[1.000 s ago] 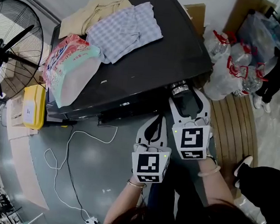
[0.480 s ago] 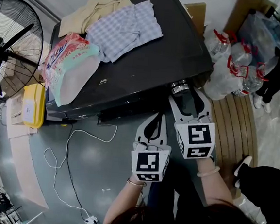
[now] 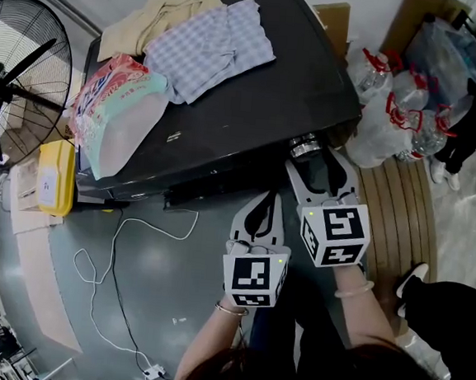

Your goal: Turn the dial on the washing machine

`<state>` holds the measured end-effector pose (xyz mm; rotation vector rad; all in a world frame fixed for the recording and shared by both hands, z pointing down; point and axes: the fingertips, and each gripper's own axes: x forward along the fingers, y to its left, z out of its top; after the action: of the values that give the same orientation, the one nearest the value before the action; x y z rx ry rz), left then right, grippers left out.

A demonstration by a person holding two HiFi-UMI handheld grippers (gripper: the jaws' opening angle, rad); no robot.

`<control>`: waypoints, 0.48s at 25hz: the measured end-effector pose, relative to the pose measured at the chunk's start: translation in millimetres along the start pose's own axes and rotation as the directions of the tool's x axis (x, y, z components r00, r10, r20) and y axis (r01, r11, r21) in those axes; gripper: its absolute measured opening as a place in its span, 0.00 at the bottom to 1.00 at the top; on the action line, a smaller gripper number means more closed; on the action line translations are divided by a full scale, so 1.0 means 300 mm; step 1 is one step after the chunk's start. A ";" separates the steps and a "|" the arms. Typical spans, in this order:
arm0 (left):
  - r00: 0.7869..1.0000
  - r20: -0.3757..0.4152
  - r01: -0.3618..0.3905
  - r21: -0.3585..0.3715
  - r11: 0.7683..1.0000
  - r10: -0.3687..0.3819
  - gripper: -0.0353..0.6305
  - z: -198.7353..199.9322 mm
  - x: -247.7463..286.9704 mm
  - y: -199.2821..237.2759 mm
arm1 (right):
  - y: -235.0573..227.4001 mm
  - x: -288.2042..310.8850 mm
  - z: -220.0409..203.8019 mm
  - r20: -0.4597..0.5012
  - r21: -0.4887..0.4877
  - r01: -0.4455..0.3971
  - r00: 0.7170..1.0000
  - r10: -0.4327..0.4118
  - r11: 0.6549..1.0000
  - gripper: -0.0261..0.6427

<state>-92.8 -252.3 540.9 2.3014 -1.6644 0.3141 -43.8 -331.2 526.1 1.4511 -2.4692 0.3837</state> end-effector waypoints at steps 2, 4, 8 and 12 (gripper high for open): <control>1.000 -0.003 -0.003 -0.002 1.000 0.003 0.07 -0.004 -0.001 -0.001 | 0.002 0.003 -0.001 -0.014 -0.054 0.000 1.000 -0.001 0.999 0.49; 1.000 -0.004 -0.005 -0.003 1.000 0.005 0.07 -0.006 0.000 -0.003 | 0.009 0.003 0.001 -0.025 -0.120 0.004 1.000 -0.007 0.993 0.51; 1.000 -0.003 -0.016 -0.015 1.000 0.016 0.07 -0.010 0.003 0.003 | 0.027 0.005 0.005 -0.032 -0.182 -0.002 0.999 -0.004 0.983 0.51; 1.000 -0.008 -0.025 -0.026 0.999 0.025 0.07 -0.020 0.001 0.008 | 0.017 0.004 0.003 -0.031 -0.190 0.018 0.999 -0.024 0.982 0.48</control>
<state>-95.1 -251.2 546.9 2.2595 -1.6854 0.3048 -48.9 -330.1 525.2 1.3802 -2.3882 0.1612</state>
